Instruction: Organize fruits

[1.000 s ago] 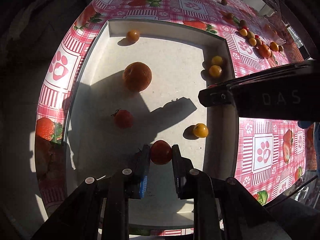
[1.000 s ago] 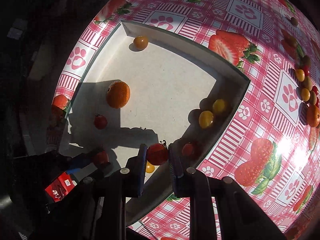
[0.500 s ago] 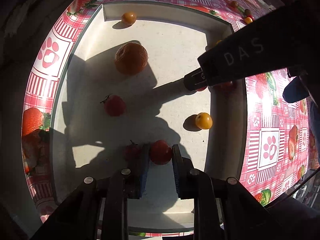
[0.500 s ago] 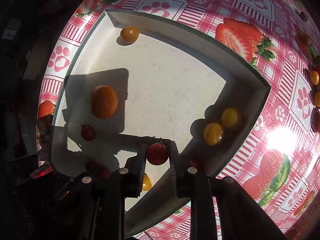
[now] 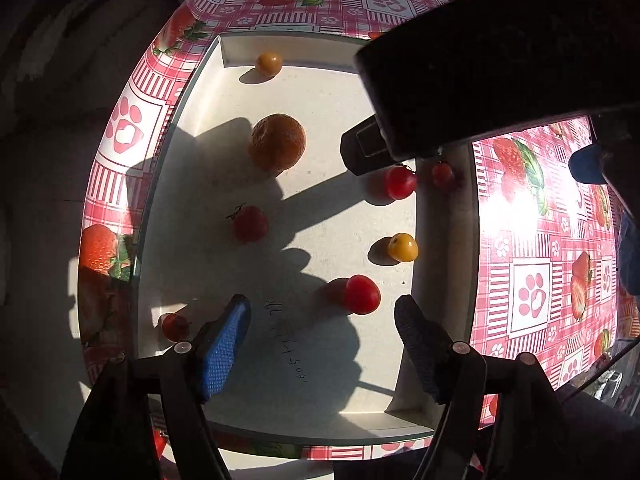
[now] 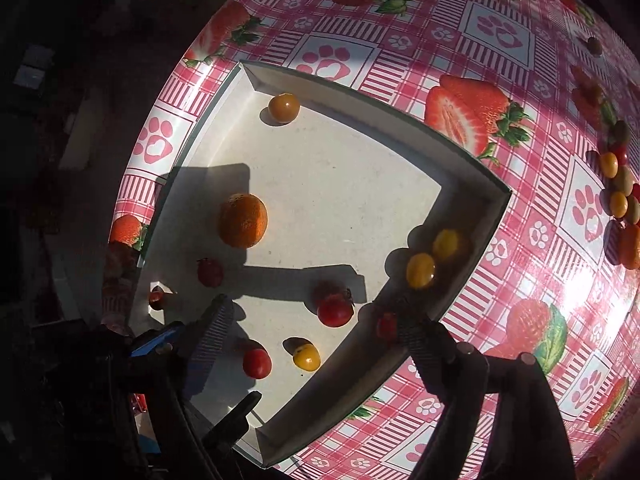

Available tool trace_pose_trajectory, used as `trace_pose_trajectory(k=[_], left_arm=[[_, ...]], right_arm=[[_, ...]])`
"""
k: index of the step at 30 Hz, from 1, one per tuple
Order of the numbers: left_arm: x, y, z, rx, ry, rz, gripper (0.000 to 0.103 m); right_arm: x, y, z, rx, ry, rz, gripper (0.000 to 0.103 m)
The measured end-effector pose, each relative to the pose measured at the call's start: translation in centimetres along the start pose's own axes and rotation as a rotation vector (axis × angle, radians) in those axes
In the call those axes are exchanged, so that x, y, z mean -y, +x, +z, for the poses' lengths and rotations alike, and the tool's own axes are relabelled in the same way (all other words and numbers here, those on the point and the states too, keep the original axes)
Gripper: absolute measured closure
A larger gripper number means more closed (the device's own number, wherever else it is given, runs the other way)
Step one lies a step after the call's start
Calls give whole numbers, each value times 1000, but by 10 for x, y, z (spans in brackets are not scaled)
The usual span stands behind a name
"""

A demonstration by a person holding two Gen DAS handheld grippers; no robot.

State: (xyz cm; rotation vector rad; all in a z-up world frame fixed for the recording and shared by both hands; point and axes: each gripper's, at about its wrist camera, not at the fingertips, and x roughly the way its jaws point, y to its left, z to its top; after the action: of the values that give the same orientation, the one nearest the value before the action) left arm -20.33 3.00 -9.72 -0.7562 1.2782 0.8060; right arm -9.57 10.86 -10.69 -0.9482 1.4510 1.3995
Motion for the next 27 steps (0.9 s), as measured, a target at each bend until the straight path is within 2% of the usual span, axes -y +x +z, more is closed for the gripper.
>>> trace_pose_trajectory(k=[3,6,14,17,18,19,21,25,27], left_arm=[[0,-5,1,-4,7,9,28],[1,-10,3,-8,18,22,28],[3,-28,15,0,58,55,28],[1,-34,14,23,53,26,27],[1,-38,15,35,50,27,21],[0,-43,16,56,49,34,0],[-6,-54,18,87,47,55,0],[-9,-66,30,127,28,49,0],[-10,-74,33,146,15,84,0]], right_arm=[[1,-16,-7,36,0,-29,4],[8,-30,-15,63,10,-52,0],[29,-51,-49,95,59,-90,0],[28,-58,-60,103,61,-103,0],[29,-60,-61,103,61,-111,0],[31,-64,-65,102,63,-118,0],[33,-72,-70,106,70,-124,0],[36,-88,-73,114,72,-140,0],[35,-94,-73,114,68,-150,0]])
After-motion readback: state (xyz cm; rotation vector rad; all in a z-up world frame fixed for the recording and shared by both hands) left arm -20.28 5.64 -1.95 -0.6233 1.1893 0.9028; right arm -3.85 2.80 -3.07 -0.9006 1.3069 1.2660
